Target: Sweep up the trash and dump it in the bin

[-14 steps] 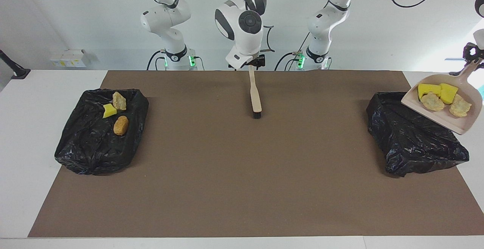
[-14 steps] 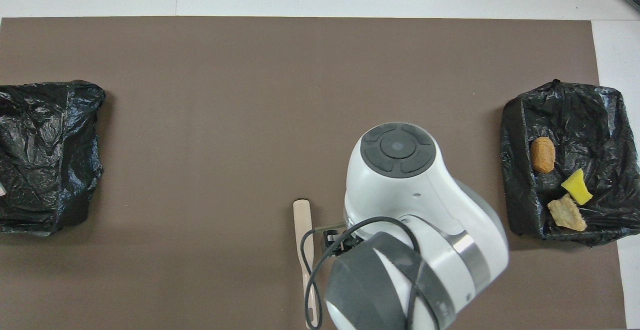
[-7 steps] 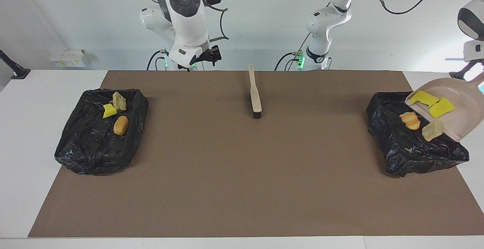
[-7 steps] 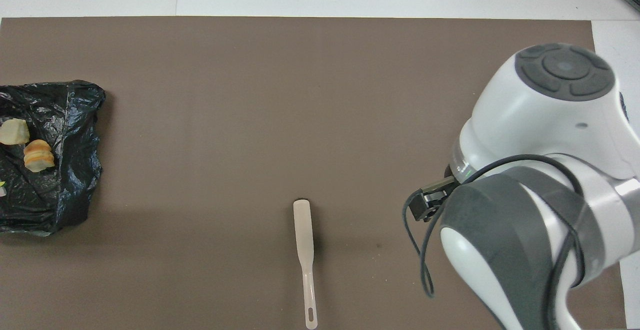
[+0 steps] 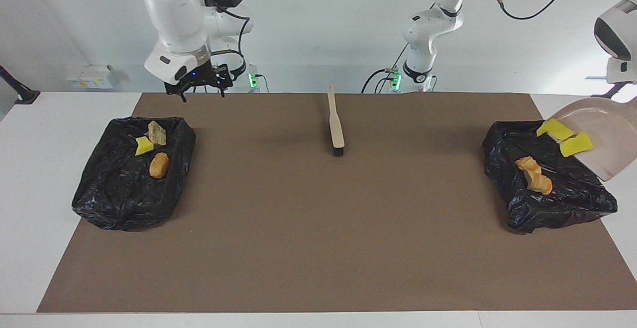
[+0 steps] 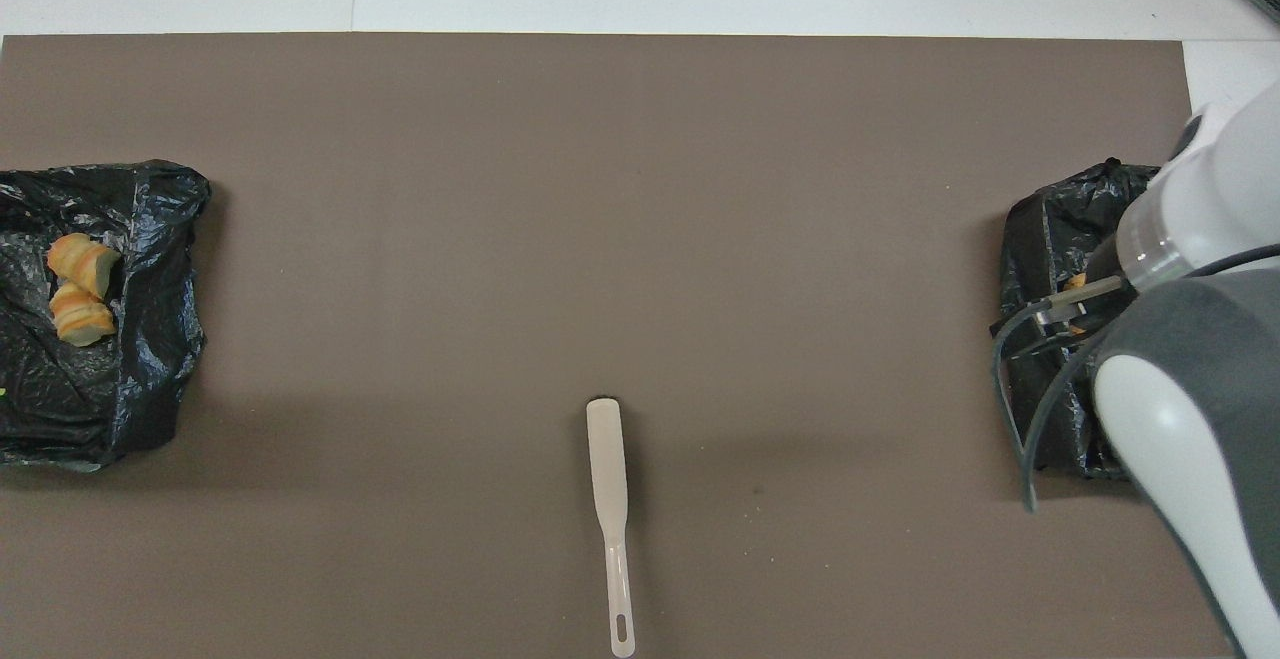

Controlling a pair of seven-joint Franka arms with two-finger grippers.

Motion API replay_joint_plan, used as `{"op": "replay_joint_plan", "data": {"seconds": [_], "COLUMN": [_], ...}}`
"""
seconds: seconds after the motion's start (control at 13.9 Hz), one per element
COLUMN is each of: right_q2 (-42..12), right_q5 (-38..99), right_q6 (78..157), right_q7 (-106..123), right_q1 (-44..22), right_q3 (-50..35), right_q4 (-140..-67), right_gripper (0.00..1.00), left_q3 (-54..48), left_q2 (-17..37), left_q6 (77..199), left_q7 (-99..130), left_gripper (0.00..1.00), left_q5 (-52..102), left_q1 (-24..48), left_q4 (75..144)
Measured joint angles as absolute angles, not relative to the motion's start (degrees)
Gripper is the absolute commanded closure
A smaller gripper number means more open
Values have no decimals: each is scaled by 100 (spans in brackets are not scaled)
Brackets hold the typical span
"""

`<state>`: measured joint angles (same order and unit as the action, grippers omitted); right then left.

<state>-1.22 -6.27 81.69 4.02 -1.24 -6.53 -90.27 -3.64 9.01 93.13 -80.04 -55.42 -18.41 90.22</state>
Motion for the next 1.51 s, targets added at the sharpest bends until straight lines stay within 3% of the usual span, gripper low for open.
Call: {"op": "replay_joint_plan", "data": {"seconds": [0.58,0.86,1.29,1.51], "right_q2": [-111,-44,-33,-33], "right_q5": [-206,-44,45,51], "right_q6": [8719,8719,8719,8719], "right_q7": [-304,-709,-853,-853], "right_q1": [242,237,190,189], "right_q3": [-254,-203,-257,-259], "right_q4": [-9004,-9005,-9005,-9006], "right_gripper": [0,0,0,0], "left_q3": [-362,-259,-350,-412], "left_q2": [975,1015,1014,967], "left_q6": [9135,9128,8772,8345], "left_q7": [-7643,-6602,-4902,-4248], "left_gripper": [100,100,100,100], "left_q5": [-5635,-4571,-3413,-2793], "left_q1": [-1513,-1529,-1395,-892], "left_q4": [8958,8481,8421,8417]}}
